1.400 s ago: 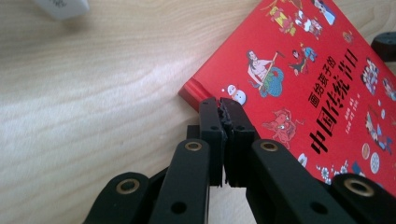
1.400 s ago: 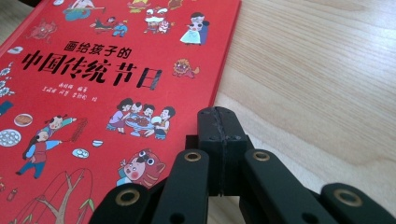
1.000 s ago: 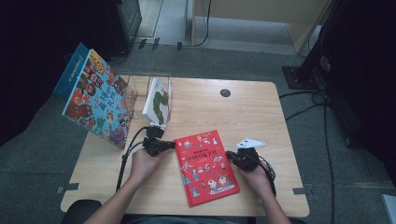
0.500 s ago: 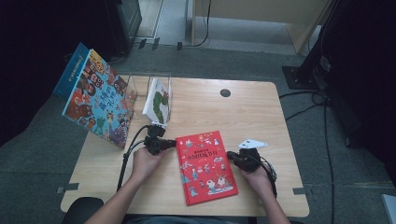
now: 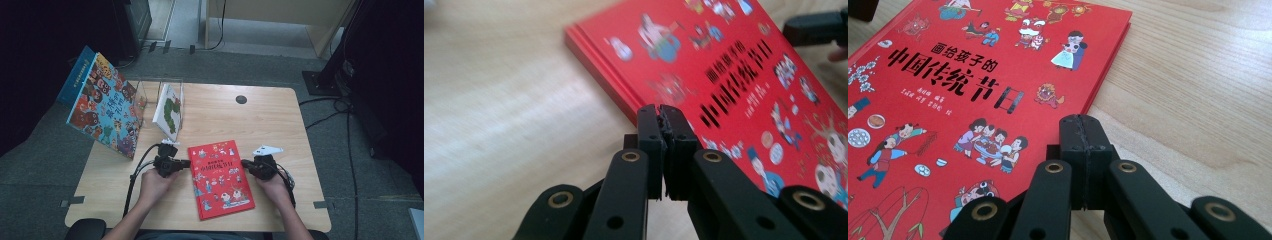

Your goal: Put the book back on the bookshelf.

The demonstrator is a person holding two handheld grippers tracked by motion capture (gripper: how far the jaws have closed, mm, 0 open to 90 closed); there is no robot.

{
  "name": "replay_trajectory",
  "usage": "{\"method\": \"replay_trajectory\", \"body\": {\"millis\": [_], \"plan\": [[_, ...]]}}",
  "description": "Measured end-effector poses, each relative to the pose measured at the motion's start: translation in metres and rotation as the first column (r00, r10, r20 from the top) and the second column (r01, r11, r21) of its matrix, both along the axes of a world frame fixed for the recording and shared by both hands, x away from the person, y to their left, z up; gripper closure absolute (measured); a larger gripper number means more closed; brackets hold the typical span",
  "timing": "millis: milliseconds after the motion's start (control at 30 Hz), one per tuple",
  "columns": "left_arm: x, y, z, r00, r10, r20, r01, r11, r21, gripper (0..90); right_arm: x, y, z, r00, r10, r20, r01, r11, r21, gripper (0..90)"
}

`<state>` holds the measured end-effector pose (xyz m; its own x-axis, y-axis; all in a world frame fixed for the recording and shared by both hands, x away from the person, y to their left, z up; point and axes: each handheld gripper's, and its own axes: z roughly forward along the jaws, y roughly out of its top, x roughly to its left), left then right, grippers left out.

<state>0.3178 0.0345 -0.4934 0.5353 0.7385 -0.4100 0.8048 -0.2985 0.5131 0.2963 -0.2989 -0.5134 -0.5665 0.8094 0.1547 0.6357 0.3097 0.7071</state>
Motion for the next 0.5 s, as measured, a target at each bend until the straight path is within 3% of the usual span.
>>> {"method": "replay_trajectory", "body": {"millis": [300,433,500], "plan": [[-0.011,-0.005,-0.003,1.0000,0.002,0.005,-0.002,1.0000,0.003,87.6,0.001,0.002,0.001,0.9998,-0.013,-0.016,0.012,0.9999,-0.006,90.0],[-0.011,-0.009,-0.001,0.9993,0.007,0.035,-0.008,0.9996,0.028,90.0,0.002,0.002,0.000,0.9996,-0.020,-0.018,0.020,0.9998,-0.005,90.0],[-0.008,-0.013,-0.004,0.9996,-0.005,0.028,0.005,1.0000,0.002,90.0,0.003,0.004,0.000,0.9996,-0.025,-0.011,0.025,0.9997,-0.009,90.0]]}}
